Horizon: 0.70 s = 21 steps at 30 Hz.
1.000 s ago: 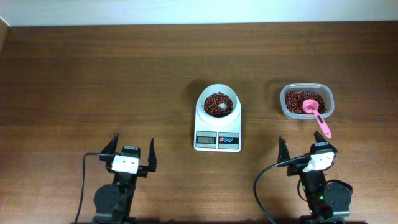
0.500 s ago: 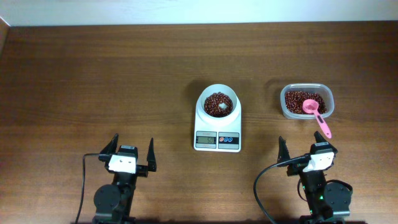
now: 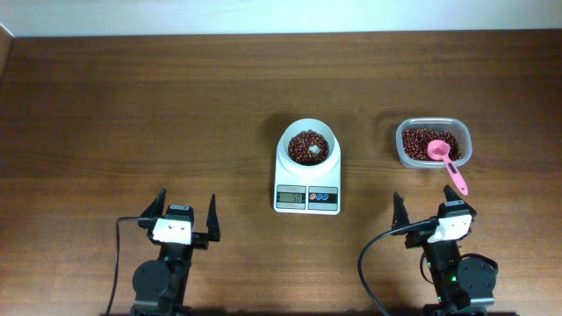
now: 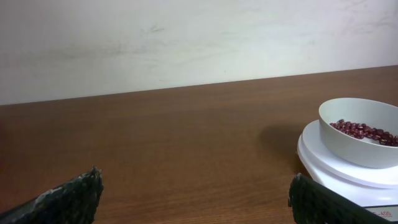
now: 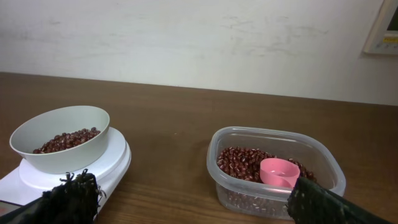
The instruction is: Scoop and weigh 50g on scale
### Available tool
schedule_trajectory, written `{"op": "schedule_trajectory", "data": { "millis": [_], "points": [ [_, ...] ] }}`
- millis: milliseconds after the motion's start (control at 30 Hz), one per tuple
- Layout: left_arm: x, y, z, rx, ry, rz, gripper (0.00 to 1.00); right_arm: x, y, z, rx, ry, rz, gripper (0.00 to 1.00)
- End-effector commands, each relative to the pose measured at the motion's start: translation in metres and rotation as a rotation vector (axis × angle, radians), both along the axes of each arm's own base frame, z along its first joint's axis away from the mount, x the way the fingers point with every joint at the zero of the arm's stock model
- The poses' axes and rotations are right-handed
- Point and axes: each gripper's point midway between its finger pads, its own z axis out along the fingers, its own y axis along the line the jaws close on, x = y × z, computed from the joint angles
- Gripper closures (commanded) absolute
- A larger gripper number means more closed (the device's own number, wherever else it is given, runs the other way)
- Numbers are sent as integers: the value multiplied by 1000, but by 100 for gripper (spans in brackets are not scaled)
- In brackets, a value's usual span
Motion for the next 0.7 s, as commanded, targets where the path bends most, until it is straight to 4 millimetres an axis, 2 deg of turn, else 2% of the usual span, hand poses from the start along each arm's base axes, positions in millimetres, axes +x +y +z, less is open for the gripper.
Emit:
{"op": "schedule_trajectory", "data": {
  "millis": [0,667],
  "points": [
    [0,-1,-2,-2,0,-3,1,0,-2,-2,1,0,-10,1],
    [0,-2,-2,-3,0,-11,1,0,-2,-2,1,0,-10,1]
  ]
}}
